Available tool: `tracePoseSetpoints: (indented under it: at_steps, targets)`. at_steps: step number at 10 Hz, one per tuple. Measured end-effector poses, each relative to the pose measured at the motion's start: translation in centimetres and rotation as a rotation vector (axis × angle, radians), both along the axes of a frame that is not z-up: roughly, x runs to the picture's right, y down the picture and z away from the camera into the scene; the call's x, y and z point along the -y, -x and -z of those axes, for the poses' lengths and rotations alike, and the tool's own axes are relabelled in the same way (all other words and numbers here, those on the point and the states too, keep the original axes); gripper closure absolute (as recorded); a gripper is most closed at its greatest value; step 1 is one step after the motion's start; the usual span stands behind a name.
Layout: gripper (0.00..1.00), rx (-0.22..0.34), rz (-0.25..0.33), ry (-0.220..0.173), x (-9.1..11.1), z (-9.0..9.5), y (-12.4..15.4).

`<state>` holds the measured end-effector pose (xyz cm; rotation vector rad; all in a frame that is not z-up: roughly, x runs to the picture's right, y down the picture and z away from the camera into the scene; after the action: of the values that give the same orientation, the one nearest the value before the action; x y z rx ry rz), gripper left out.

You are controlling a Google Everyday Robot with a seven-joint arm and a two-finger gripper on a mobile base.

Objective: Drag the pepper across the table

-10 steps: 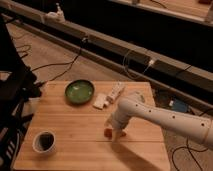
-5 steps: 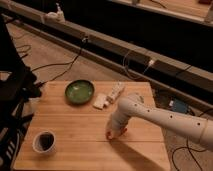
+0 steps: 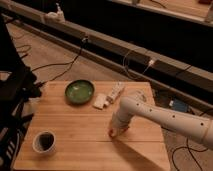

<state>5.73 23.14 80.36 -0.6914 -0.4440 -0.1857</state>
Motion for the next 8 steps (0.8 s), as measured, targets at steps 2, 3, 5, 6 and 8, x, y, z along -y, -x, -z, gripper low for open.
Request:
tracePoseSetpoints:
  at_steps: [2, 3, 5, 6, 8]
  targets:
    - [1.0, -0.042, -0.02, 0.006, 0.1, 0.1, -1.9]
    - [1.0, -0.066, -0.03, 0.008, 0.2, 0.0, -3.1]
    - [1.0, -0.121, -0.047, 0.015, 0.4, -0.1, -5.8]
    - [1.0, -0.152, -0.06, 0.021, 0.5, -0.2, -7.4]
    - [1.0, -0.201, -0.1, 0.034, 0.9, -0.2, -10.3]
